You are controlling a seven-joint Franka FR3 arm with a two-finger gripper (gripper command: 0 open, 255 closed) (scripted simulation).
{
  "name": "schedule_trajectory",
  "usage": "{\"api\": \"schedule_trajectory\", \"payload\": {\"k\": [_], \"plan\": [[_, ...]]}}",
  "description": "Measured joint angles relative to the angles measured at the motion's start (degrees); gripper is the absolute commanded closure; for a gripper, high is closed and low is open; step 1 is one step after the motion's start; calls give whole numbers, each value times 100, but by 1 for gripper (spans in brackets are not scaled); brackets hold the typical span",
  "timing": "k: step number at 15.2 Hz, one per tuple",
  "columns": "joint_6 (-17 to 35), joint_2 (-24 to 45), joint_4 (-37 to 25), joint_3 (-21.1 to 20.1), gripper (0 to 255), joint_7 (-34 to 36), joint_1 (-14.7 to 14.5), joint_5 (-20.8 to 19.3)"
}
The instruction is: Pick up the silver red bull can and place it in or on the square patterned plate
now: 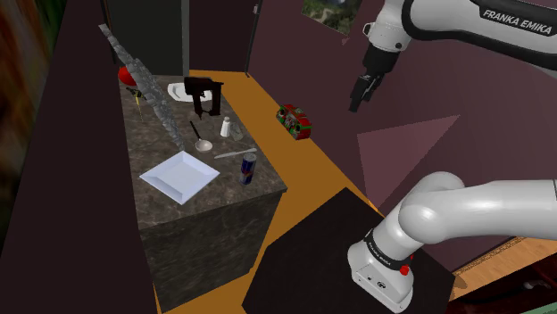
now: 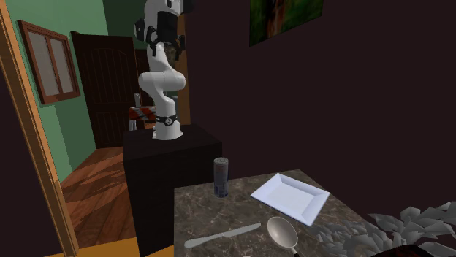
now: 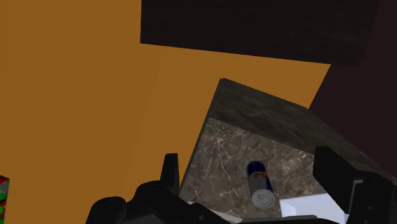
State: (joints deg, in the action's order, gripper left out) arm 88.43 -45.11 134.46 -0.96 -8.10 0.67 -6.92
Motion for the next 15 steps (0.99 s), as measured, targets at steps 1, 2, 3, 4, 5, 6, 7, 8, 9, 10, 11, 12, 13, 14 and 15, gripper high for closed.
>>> {"api": "schedule_trajectory", "payload": {"k": [1, 2, 3, 4, 5, 6, 7, 8, 9, 10, 11, 12, 13, 14, 15], "plan": [[0, 0, 0, 0, 0, 0, 0, 0], [82, 37, 51, -11, 0, 32, -6, 21], [223, 104, 133, -16, 0, 70, -10, 43], [365, 181, 203, -38, 0, 126, -22, 81], [594, 331, 294, -30, 0, 159, -20, 94], [778, 440, 369, -54, 0, 223, -35, 135], [936, 542, 427, -72, 0, 277, -45, 169], [1152, 662, 529, -72, 0, 314, -46, 189], [1347, 811, 571, -62, 0, 334, -43, 203], [1511, 928, 618, -79, 0, 383, -54, 235], [1711, 1091, 661, -103, 0, 443, -68, 269], [1876, 1299, 616, -129, 0, 500, -82, 304], [2078, 1461, 664, -162, 0, 566, -102, 341], [2297, 1653, 693, -182, 0, 618, -111, 367], [2471, 1837, 681, -209, 0, 676, -127, 399]]}}
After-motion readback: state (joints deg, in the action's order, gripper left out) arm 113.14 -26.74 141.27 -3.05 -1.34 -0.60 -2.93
